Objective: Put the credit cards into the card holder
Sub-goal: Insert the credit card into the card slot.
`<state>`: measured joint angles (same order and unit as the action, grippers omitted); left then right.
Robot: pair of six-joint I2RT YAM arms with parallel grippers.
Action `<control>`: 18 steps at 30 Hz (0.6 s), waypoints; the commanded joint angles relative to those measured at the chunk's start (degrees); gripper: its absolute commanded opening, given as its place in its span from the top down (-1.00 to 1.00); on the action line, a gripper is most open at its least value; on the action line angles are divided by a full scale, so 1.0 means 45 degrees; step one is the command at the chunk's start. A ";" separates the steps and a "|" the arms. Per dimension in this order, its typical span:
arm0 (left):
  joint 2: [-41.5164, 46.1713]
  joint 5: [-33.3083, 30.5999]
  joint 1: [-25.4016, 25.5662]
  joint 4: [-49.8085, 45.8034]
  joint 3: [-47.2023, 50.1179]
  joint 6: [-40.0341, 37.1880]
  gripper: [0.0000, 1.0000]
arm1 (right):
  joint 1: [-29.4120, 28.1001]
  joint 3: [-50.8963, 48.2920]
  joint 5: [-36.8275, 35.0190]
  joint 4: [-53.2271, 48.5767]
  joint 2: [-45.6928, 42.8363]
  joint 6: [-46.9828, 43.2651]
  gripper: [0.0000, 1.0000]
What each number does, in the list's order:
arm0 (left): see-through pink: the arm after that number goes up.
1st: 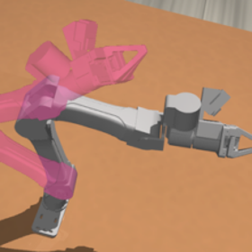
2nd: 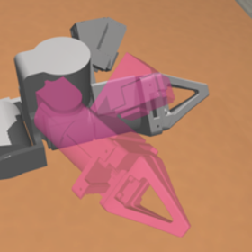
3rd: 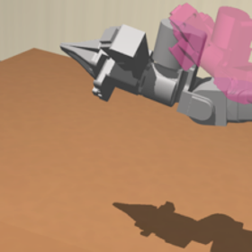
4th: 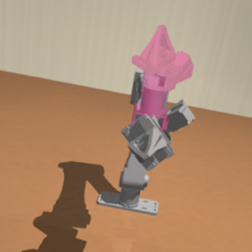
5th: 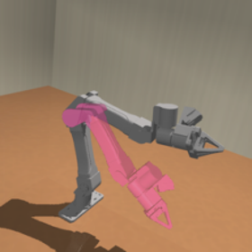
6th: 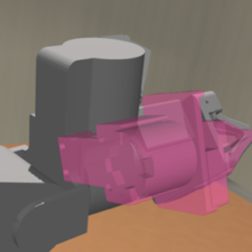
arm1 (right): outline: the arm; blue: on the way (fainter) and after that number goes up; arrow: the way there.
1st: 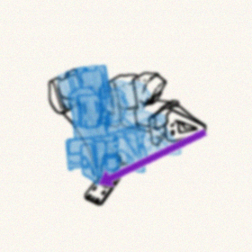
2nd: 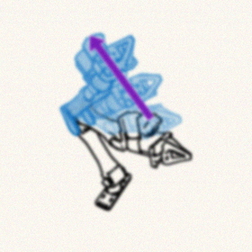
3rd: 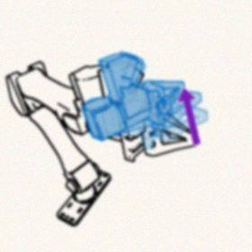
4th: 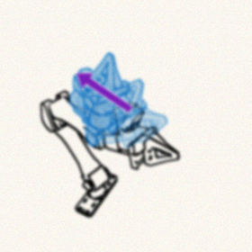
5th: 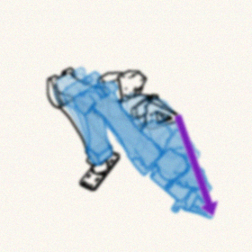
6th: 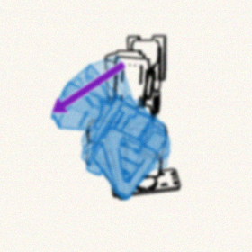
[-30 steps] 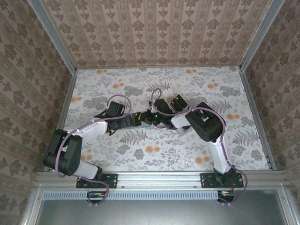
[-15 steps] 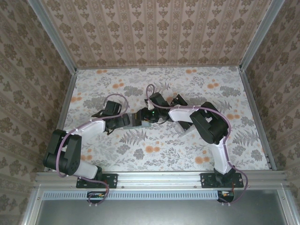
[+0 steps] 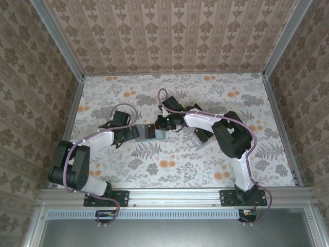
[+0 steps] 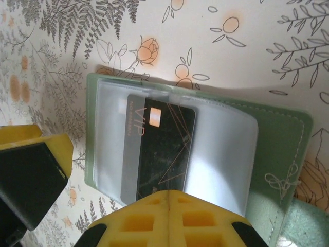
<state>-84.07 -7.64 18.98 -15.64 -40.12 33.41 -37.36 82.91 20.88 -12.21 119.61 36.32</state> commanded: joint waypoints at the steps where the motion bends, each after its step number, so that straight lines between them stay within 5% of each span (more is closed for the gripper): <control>1: -0.0190 -0.0537 -0.0136 -0.0624 0.0109 0.0017 -1.00 | 0.0032 0.0554 -0.0457 -0.0940 0.0502 -0.0374 0.90; 18: -0.0927 -0.0482 -0.0117 -0.0566 -0.0137 -0.0060 -1.00 | -0.0231 0.1729 -0.0154 -0.1319 0.1746 -0.0453 0.93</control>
<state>-86.30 -9.87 18.68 -16.97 -40.34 33.39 -37.82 88.53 19.90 -15.94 125.71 35.20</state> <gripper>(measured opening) 0.997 0.065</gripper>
